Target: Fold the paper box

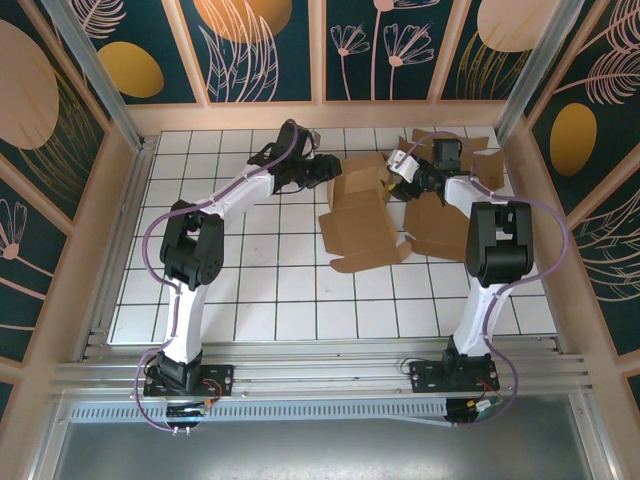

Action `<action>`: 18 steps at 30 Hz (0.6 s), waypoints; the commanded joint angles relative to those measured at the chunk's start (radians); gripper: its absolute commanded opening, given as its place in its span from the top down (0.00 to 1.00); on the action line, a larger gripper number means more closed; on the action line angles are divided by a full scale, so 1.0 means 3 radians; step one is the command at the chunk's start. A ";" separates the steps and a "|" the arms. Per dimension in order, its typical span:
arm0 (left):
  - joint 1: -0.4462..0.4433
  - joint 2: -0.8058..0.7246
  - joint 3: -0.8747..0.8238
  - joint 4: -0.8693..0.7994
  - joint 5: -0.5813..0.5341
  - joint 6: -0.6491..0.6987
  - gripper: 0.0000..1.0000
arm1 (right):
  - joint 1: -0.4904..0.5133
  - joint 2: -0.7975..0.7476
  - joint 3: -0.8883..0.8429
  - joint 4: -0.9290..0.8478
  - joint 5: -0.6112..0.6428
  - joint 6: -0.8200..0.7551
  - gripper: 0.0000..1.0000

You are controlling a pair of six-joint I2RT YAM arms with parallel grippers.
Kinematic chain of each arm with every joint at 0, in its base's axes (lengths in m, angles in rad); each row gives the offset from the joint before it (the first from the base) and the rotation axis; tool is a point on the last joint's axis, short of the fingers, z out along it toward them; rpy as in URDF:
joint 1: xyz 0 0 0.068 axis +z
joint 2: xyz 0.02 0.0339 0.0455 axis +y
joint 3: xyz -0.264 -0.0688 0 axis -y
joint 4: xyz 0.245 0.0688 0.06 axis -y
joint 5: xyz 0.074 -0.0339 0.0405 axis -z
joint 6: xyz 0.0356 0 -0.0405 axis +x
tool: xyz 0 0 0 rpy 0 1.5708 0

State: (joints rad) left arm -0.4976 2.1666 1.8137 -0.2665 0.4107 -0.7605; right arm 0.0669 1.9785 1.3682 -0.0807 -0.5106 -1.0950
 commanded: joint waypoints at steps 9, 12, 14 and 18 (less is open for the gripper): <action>-0.0023 0.0121 0.0061 -0.0236 0.0035 0.0078 0.54 | 0.0242 0.0171 0.0213 0.0179 -0.0110 0.0070 0.42; -0.0023 0.0126 0.0052 -0.0232 0.0047 0.0083 0.54 | 0.0225 0.0174 0.0157 0.0422 -0.0052 0.0260 0.36; -0.0023 0.0135 0.0054 -0.0232 0.0066 0.0079 0.54 | 0.0212 0.0220 0.0273 0.0249 -0.0218 0.0286 0.32; -0.0022 0.0117 0.0047 -0.0211 0.0088 0.0088 0.54 | 0.0200 0.0411 0.0693 -0.0418 -0.0821 0.0263 0.30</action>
State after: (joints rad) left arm -0.4877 2.1670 1.8179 -0.2749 0.3916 -0.7597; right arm 0.1005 2.0624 1.4872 -0.1055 -0.5488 -1.0485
